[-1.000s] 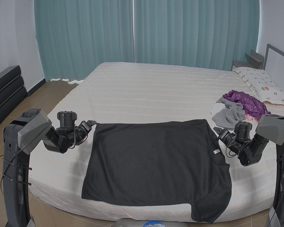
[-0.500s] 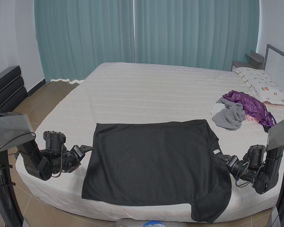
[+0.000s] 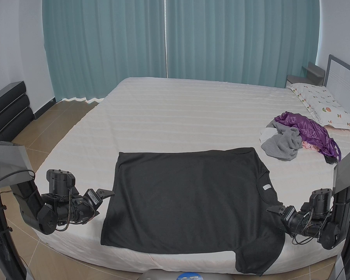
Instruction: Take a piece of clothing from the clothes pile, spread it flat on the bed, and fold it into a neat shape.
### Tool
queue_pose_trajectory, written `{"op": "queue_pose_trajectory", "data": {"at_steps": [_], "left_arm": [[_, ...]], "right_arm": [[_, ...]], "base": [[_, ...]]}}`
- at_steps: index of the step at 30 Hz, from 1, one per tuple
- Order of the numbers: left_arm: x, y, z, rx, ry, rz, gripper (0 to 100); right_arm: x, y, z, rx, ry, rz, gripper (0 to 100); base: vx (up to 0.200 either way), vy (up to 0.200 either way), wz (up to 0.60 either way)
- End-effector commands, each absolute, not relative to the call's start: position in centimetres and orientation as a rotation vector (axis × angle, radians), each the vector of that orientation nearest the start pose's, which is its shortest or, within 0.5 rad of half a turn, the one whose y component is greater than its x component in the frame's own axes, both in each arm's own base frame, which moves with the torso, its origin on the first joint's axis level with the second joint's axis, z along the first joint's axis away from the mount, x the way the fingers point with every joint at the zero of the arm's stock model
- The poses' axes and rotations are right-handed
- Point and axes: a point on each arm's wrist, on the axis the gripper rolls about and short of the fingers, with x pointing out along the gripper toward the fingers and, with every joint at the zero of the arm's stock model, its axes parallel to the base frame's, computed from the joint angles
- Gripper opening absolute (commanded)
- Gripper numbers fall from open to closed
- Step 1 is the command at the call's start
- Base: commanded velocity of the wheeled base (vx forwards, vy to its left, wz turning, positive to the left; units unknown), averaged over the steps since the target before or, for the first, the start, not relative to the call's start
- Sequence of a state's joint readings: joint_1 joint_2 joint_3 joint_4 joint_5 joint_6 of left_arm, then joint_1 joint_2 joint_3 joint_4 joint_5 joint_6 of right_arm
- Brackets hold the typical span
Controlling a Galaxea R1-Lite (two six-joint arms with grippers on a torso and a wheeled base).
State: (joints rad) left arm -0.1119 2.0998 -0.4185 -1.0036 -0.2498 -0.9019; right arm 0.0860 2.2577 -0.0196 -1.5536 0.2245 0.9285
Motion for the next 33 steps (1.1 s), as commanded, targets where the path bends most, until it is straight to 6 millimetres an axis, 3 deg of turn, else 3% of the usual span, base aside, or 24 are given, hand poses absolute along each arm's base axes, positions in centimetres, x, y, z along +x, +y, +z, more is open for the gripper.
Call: {"op": "queue_pose_trajectory", "data": {"at_steps": [1, 6, 18, 30, 33], "left_arm": [[28.29, -3.79, 1.34, -0.905, 0.795, -0.019, 100], [28.29, -3.79, 1.34, -0.906, 0.795, -0.018, 100], [28.61, -4.06, 1.82, -0.97, 0.783, -0.013, 100], [28.52, -4.44, 1.8, -0.972, 0.791, -0.021, 100], [28.52, -4.44, 1.8, -0.973, 0.791, -0.021, 100]], "right_arm": [[21.45, 2.64, -1.94, 0.923, 0.801, -0.044, 100], [21.46, 2.67, -1.89, 0.922, 0.798, -0.044, 100], [21.47, 2.67, -1.83, 0.922, 0.795, -0.043, 100], [21.48, 2.67, -1.82, 0.922, 0.793, -0.042, 100], [21.48, 2.67, -1.82, 0.922, 0.793, -0.042, 100]], "base": [[-0.2, 0.0, 0.0], [-0.2, 0.0, 0.0], [0.0, 0.0, 0.0], [0.0, -0.2, 0.0], [0.0, 0.0, 0.0]]}}
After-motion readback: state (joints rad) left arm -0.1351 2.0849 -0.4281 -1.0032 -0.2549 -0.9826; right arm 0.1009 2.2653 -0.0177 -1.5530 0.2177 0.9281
